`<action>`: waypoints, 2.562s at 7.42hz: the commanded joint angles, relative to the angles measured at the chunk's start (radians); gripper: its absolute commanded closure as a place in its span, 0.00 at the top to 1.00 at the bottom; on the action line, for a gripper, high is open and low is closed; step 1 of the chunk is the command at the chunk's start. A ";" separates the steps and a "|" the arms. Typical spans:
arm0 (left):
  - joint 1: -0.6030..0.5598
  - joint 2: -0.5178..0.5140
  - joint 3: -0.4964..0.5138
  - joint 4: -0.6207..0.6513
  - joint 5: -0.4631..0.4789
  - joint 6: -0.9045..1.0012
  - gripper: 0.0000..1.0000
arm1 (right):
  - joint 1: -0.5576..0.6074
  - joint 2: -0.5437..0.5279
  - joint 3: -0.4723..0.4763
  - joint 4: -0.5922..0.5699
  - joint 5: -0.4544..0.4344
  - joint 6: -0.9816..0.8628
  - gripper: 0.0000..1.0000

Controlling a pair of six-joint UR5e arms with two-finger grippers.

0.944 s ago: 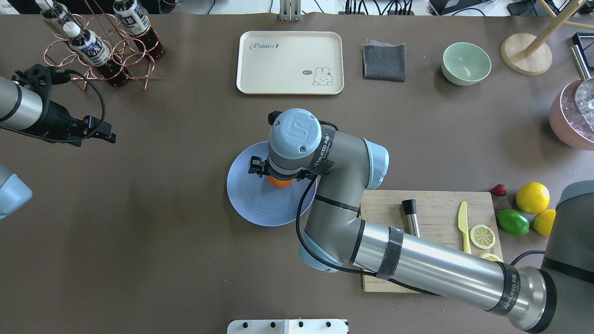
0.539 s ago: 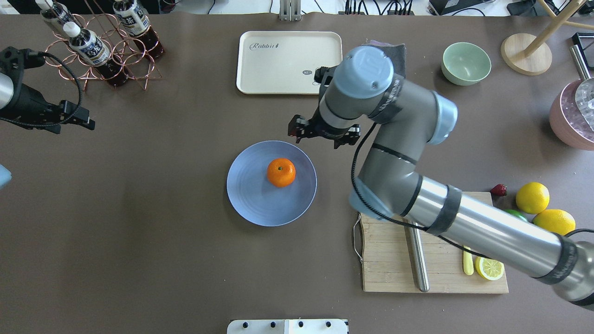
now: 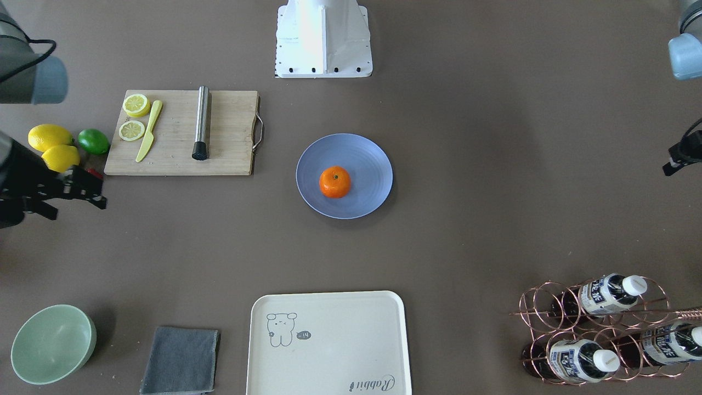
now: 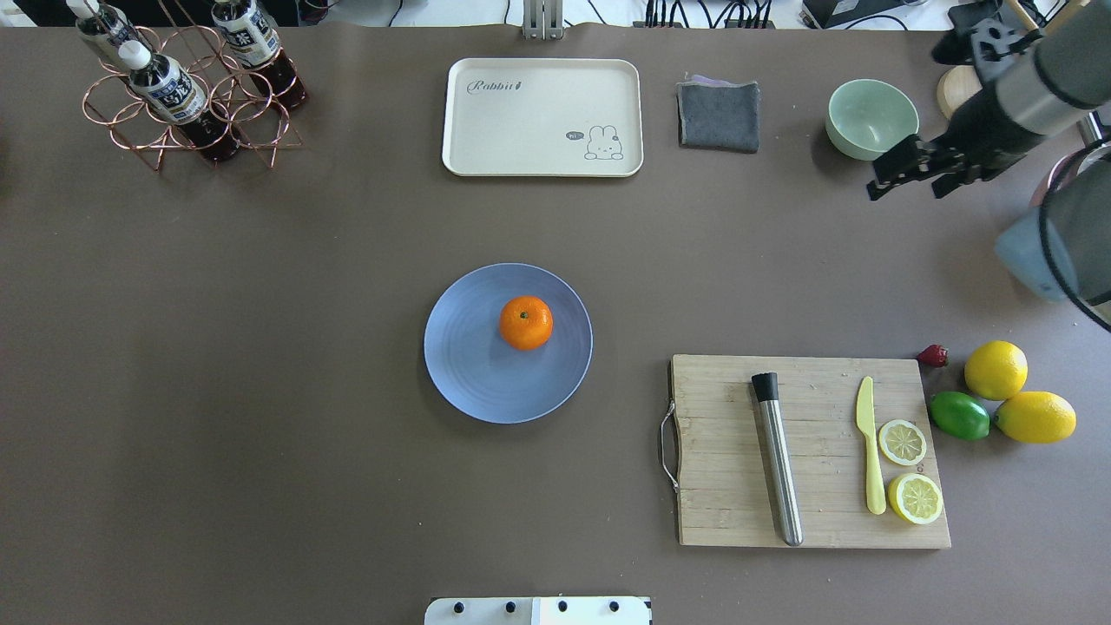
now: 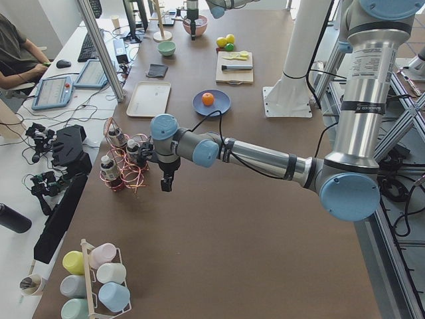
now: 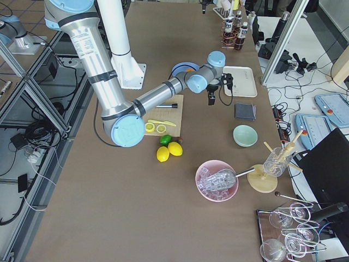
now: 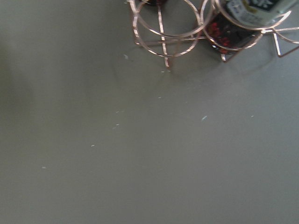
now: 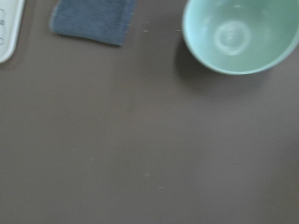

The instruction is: Pick orange to plate

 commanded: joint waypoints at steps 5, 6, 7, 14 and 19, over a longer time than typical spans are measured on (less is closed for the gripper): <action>-0.117 0.094 -0.021 0.048 0.019 0.150 0.97 | 0.432 -0.168 -0.052 -0.349 -0.018 -0.802 1.00; -0.112 0.140 -0.018 -0.016 0.022 0.149 0.97 | 0.441 -0.170 -0.049 -0.349 -0.017 -0.802 1.00; -0.112 0.153 -0.015 -0.049 0.024 0.146 0.97 | 0.440 -0.171 -0.049 -0.349 -0.018 -0.802 1.00; -0.111 0.156 -0.001 -0.051 0.019 0.137 0.98 | 0.441 -0.174 -0.048 -0.349 -0.017 -0.802 1.00; -0.111 0.156 -0.001 -0.052 0.012 0.137 0.98 | 0.441 -0.182 -0.049 -0.351 -0.017 -0.802 1.00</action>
